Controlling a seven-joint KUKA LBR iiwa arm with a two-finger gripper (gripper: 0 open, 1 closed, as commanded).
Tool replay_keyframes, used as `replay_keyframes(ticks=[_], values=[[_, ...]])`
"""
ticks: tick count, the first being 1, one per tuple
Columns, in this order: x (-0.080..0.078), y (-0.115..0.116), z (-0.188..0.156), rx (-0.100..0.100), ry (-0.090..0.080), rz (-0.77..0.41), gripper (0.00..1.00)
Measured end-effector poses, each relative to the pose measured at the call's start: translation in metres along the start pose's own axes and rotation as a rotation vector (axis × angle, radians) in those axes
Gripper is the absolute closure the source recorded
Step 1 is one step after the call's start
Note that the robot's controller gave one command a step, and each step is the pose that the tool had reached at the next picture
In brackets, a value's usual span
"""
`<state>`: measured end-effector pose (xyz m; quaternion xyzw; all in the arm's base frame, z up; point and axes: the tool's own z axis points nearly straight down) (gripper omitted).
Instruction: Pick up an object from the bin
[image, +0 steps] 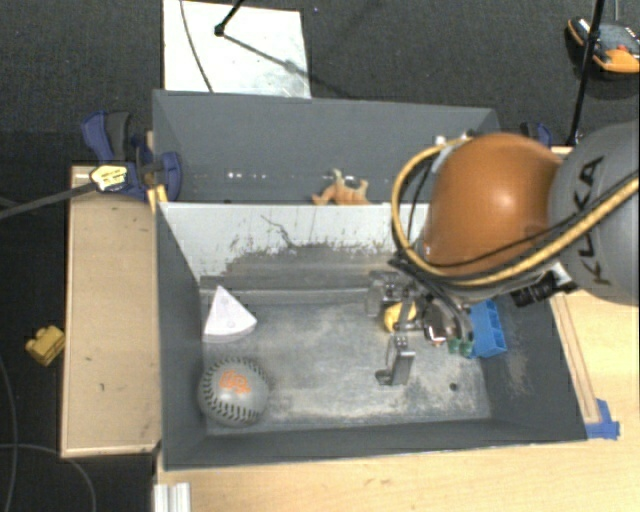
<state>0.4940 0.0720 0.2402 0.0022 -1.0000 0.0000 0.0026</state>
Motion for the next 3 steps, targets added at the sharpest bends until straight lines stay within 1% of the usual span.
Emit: replay_keyframes(ticks=[1, 2, 3], values=[[-0.002, 0.000, -0.004, -0.001, -0.008, 0.003, 0.00], [-0.022, -0.035, 0.059, 0.000, -0.013, -0.083, 0.00], [-0.063, -0.090, 0.080, 0.001, -0.009, -0.097, 0.00]])
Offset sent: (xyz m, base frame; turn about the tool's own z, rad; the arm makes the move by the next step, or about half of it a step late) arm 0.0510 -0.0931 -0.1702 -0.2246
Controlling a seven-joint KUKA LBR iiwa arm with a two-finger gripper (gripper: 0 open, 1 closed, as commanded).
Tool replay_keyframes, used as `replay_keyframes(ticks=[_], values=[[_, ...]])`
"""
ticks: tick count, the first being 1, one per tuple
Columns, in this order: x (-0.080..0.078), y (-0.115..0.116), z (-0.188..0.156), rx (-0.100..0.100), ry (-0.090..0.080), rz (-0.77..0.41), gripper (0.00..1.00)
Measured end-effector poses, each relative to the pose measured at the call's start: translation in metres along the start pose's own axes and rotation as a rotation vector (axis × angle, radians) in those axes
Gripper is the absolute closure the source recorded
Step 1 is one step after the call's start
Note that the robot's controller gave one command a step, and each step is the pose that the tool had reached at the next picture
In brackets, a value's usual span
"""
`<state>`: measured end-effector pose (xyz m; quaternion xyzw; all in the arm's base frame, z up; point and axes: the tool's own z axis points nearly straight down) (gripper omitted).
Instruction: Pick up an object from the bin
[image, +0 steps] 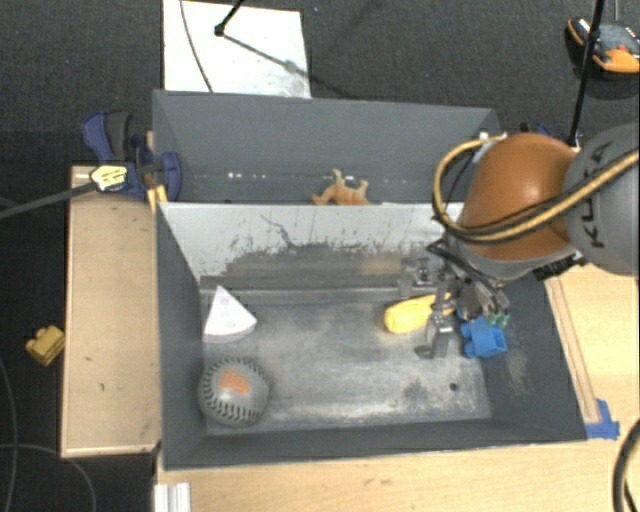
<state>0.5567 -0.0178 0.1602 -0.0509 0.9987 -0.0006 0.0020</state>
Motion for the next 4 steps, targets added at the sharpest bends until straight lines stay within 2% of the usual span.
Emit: replay_keyframes(ticks=[1, 2, 3, 4], values=[[-0.013, -0.011, 0.009, -0.001, -0.001, -0.037, 0.00], [-0.024, -0.049, 0.085, -0.001, -0.003, 0.046, 0.00], [-0.023, -0.062, 0.090, -0.001, 0.000, 0.006, 1.00], [-0.023, -0.062, 0.090, -0.002, 0.000, 0.007, 1.00]])
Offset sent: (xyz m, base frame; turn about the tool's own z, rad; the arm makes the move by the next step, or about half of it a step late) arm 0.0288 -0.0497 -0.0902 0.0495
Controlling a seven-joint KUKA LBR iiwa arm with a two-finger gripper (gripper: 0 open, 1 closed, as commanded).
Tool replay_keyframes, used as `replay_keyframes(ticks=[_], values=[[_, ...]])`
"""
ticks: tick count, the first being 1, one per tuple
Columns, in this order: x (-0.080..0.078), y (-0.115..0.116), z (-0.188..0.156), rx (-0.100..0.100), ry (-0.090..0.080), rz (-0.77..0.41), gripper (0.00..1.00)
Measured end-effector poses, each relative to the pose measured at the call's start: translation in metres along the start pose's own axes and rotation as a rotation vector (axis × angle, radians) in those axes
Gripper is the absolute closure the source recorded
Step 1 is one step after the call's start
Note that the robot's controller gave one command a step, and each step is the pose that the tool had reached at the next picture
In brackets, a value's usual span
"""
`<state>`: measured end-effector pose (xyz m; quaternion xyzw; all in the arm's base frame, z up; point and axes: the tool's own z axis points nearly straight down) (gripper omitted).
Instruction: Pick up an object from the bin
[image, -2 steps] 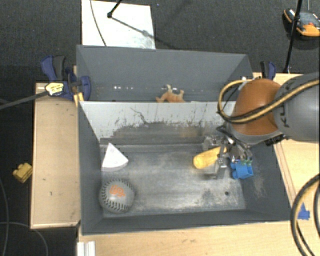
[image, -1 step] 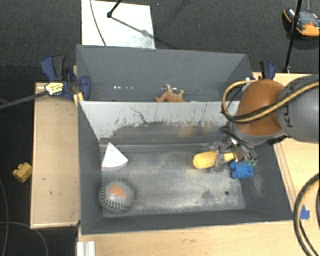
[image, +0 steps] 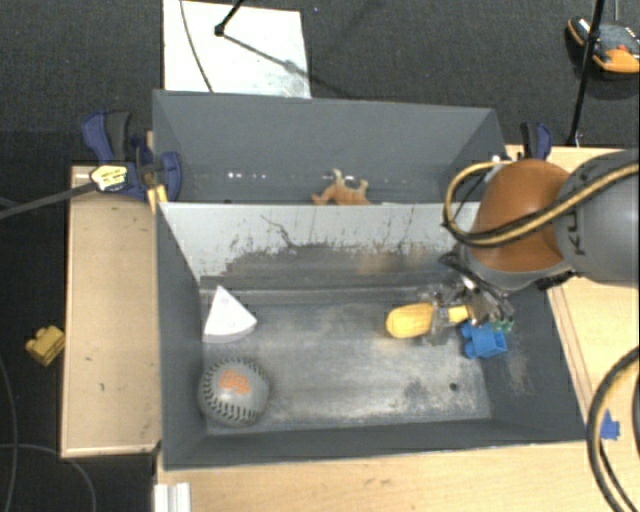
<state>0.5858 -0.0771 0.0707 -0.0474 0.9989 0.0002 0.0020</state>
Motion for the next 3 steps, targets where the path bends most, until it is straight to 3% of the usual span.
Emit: replay_keyframes(ticks=[2, 3], values=[[0.003, 0.001, -0.026, -0.002, 0.011, 0.001, 1.00], [0.001, 0.000, -0.049, -0.001, 0.005, 0.002, 1.00]])
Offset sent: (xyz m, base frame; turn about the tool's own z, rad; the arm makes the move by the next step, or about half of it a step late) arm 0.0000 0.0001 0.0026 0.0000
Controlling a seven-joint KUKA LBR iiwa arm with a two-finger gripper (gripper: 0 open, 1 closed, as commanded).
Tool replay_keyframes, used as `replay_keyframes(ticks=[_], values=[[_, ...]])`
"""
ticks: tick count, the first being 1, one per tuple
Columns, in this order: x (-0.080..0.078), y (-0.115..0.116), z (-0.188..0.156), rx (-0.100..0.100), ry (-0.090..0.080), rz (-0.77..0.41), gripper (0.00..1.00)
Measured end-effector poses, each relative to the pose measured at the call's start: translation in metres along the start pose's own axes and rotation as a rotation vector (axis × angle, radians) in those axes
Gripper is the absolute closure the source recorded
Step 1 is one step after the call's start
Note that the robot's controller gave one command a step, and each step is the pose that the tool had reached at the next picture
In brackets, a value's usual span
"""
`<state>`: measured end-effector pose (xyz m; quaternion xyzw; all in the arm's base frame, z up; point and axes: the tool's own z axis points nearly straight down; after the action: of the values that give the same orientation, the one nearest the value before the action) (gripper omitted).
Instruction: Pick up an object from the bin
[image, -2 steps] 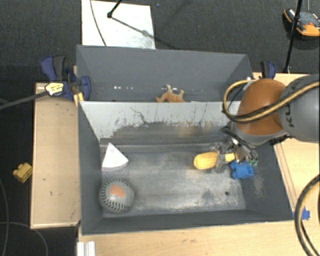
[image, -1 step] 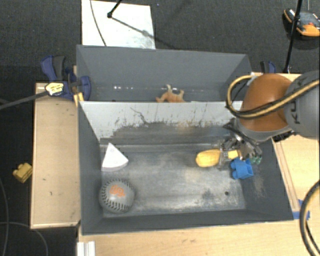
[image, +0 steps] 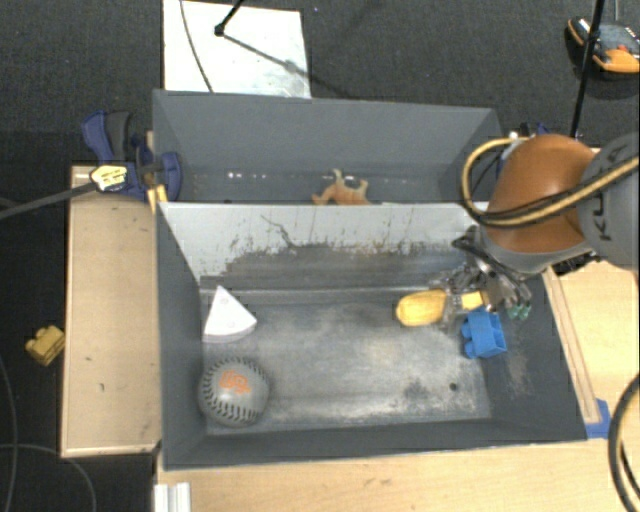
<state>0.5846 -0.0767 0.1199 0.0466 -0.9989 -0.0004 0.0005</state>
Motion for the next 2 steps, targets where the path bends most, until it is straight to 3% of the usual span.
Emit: replay_keyframes(ticks=[2], values=[[-0.001, 0.000, -0.030, 0.002, -0.006, 0.002, 1.00]])
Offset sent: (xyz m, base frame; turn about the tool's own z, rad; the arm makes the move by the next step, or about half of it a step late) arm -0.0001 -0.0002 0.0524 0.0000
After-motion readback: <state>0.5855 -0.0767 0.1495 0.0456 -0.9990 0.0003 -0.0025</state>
